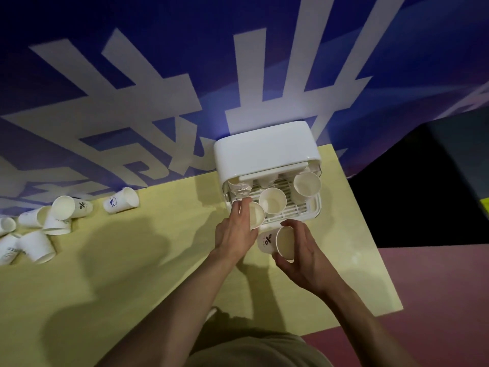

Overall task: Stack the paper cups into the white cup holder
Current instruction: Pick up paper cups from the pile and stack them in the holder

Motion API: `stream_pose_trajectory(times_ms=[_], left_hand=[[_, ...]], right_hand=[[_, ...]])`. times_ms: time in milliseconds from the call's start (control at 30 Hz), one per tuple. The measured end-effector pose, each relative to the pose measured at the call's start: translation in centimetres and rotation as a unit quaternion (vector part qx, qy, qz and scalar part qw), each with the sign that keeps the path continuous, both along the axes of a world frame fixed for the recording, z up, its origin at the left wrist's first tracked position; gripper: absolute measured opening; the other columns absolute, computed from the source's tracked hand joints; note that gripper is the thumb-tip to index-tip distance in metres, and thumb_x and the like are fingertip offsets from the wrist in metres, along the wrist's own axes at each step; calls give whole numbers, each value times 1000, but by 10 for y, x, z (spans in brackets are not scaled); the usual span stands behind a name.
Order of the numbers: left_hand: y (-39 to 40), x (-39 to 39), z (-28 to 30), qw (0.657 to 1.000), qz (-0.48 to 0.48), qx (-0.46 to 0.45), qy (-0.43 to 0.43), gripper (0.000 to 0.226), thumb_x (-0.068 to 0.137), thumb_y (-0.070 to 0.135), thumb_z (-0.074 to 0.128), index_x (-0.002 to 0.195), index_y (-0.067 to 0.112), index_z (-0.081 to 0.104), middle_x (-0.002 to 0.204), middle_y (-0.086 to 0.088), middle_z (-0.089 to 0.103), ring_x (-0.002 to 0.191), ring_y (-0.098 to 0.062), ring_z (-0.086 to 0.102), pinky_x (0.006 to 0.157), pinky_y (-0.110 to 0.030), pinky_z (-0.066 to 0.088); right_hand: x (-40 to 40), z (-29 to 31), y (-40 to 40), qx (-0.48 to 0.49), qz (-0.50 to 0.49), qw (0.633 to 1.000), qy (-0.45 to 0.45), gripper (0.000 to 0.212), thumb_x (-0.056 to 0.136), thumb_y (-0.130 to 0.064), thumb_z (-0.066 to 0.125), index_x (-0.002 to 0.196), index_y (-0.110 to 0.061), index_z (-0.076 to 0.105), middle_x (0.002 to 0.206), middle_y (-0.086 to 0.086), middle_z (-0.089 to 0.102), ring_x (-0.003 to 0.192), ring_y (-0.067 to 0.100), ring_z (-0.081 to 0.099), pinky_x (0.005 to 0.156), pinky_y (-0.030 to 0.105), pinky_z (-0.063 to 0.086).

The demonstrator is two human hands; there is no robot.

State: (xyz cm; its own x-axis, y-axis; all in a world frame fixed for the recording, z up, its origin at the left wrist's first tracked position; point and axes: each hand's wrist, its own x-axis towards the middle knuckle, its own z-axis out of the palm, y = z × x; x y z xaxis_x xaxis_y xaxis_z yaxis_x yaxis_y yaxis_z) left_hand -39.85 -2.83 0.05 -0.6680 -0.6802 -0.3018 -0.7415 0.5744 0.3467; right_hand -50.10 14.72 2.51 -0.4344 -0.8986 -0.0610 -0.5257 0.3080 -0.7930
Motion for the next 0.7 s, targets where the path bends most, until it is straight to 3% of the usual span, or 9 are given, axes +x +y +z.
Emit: stream_pose_trajectory(times_ms=[100, 300, 533, 700], left_hand=[[-5, -9, -8, 1000, 16, 18, -16, 67, 86, 34, 73, 137, 31, 31, 138, 2, 49, 100, -36, 67, 75, -43, 51], [-9, -20, -24, 998, 11, 35, -48, 70, 86, 39, 75, 138, 27, 30, 136, -3, 54, 103, -34, 67, 77, -45, 55], [-21, -21, -31, 997, 16, 33, -68, 82, 85, 49, 75, 148, 29, 26, 147, -4, 44, 109, -34, 66, 81, -45, 54], [-25, -16, -28, 996, 16, 50, -77, 92, 82, 48, 78, 152, 33, 20, 153, -4, 34, 110, -34, 65, 78, -44, 53]], right_hand=[[-6, -3, -2, 10, -2, 1000, -12, 65, 87, -29, 72, 139, -24, 33, 130, -7, 43, 117, 11, 50, 100, 19, 41], [-19, -8, -6, 42, -3, 999, -14, 64, 89, -34, 71, 140, -21, 34, 135, -3, 44, 118, 12, 50, 99, 23, 44], [-27, -5, -17, 49, 12, 999, 7, 64, 87, -26, 75, 140, -17, 39, 134, -1, 46, 119, 15, 51, 99, 28, 47], [-26, 8, -37, 39, 13, 998, 42, 66, 84, -23, 78, 138, -19, 41, 133, -2, 43, 113, 19, 54, 86, 33, 54]])
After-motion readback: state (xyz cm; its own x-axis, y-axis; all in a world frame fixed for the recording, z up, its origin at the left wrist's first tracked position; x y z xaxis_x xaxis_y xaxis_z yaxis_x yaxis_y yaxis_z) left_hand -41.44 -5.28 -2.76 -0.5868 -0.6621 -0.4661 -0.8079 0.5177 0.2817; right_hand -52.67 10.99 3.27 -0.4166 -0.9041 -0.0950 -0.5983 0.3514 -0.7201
